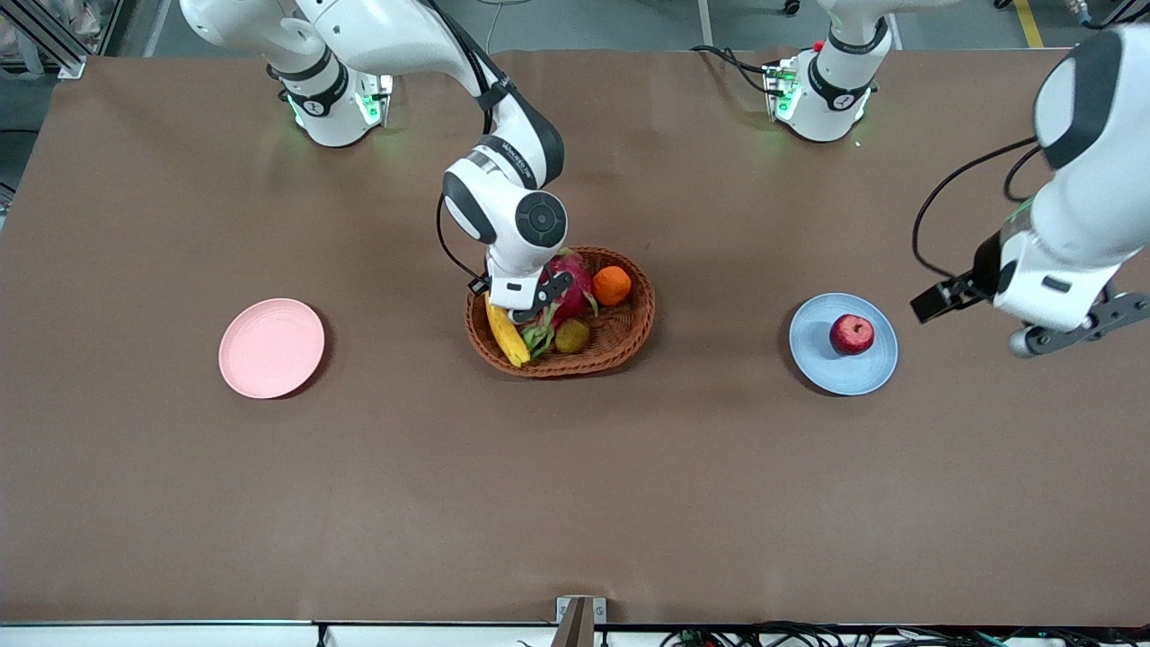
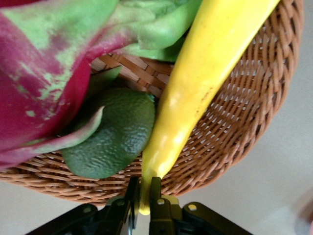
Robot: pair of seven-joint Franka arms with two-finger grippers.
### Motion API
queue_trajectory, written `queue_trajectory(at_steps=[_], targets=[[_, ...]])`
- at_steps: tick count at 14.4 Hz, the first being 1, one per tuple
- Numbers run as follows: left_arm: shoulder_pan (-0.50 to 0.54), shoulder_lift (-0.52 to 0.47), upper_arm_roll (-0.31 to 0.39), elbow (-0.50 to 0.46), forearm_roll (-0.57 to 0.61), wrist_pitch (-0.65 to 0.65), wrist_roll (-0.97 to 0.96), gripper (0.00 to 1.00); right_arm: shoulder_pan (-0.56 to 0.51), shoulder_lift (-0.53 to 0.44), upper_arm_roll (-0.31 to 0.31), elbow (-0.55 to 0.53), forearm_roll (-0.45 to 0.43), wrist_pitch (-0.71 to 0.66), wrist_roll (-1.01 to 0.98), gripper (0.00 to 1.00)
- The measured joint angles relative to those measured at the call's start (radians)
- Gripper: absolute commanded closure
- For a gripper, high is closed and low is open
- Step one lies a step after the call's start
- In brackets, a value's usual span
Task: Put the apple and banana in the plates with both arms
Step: 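Lower the apple onto the blue plate and open the left gripper, then lift the yellow banana from the basket with the right gripper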
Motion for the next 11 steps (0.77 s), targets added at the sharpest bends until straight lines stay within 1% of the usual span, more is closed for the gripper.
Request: queue_trajectory(at_steps=[2,4,6,10,11], targets=[[0.001,-0.005,-0.004,0.051,0.0,-0.05,0.08,0.0,0.0,0.0,-0.001,0.002,0.0,0.0,0.0,1.0],[0.005,-0.026,0.0,0.063,-0.002,-0.066,0.178,0.0,0.0,0.0,-0.001,0.008,0.0,0.001,0.0,1.0],[0.007,-0.051,0.005,0.061,-0.027,-0.088,0.218,0.0,0.0,0.0,-0.001,0.011,0.0,0.001,0.0,1.0],[-0.003,-0.096,0.019,0.031,-0.057,-0.097,0.226,0.0,0.0,0.0,-0.002,0.025,0.0,-0.001,0.002,1.0],[-0.019,-0.105,0.035,0.023,-0.058,-0.097,0.226,0.0,0.0,0.0,-0.003,0.036,0.0,-0.003,0.006,1.0]])
